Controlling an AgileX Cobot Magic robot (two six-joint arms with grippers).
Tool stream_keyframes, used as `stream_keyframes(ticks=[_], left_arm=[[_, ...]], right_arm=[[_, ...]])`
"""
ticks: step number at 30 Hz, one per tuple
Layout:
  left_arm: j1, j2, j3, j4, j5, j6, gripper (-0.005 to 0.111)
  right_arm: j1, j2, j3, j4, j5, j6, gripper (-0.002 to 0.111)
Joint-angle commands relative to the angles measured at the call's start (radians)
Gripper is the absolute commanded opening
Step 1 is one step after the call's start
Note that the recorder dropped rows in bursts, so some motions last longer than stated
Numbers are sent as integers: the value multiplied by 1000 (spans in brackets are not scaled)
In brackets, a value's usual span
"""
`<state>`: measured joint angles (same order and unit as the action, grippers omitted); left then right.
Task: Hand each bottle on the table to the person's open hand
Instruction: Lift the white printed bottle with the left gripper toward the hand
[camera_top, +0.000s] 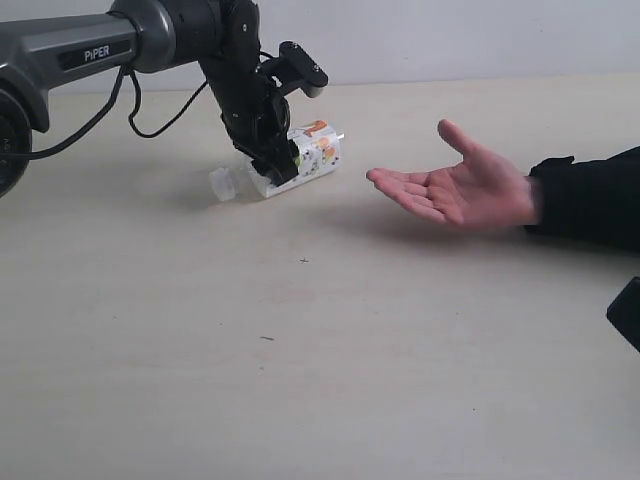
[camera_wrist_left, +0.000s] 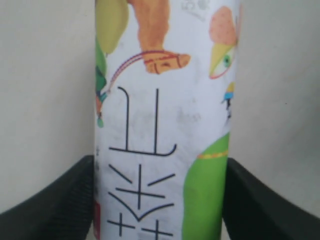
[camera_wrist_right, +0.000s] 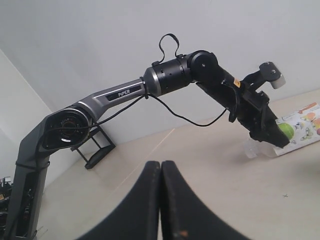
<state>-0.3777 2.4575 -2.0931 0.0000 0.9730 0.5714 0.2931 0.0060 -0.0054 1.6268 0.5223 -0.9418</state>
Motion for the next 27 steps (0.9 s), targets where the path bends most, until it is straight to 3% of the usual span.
stream_keyframes(ticks=[1, 10, 18, 27], left_arm=[[-6, -48, -6, 0, 49, -30, 1], [-7, -199, -6, -18, 143, 17, 1], [-82, -283, -6, -21, 232, 389, 1], [-245, -286, -6, -21, 183, 847, 1]], right_arm=[[-3, -6, 5, 5, 3, 1, 0], [-3, -6, 5, 5, 3, 1, 0], [-3, -6, 5, 5, 3, 1, 0], [-3, -6, 5, 5, 3, 1, 0]])
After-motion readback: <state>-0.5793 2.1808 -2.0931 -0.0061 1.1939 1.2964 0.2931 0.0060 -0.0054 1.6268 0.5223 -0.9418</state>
